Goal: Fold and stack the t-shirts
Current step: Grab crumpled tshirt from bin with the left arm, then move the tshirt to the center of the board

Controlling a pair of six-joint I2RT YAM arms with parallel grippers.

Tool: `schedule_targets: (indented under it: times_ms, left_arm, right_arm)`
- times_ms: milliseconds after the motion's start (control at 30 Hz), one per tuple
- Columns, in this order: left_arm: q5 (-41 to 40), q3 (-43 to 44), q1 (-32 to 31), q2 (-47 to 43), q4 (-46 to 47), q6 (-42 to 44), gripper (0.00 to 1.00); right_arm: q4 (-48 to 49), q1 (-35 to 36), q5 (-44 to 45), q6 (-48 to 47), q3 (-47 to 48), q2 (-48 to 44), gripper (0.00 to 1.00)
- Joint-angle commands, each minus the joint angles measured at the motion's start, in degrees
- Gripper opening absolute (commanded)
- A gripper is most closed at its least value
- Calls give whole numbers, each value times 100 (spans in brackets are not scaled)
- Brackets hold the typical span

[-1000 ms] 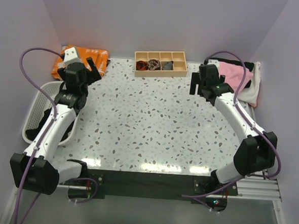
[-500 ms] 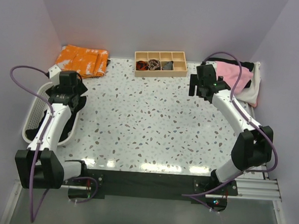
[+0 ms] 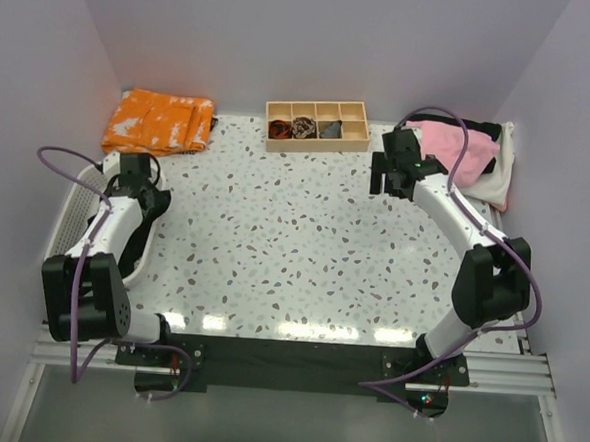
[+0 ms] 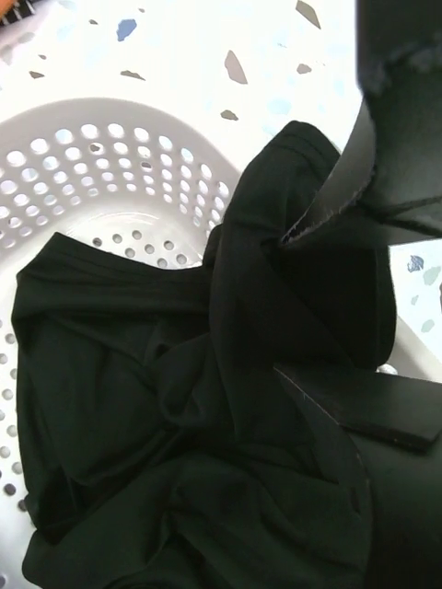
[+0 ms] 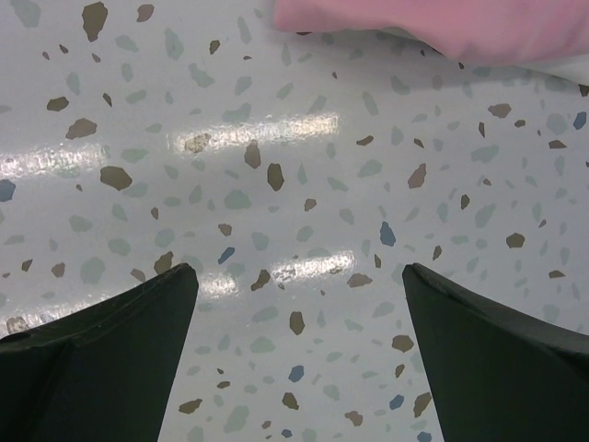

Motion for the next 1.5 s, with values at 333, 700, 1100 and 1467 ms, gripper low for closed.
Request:
schedule_targets:
  times_ms: [333,700,1100,1467]
  left_arm:
    - [503,647,23,-573,178,457,0]
    - [2706,3681,15,-1435,-659,1880,0]
    - [8271,3641,-82,-1918,3021,-229,0]
    - [8063,2085,-2347,-1445,3668,43,0]
  right_arm:
    - [-40,13,-189,44,254,45,99]
    - [22,13,-374,114,245,97,99]
    - [110,4,-453,211,139,-105,99]
    - [162,13,-94,421,-71,-570,99]
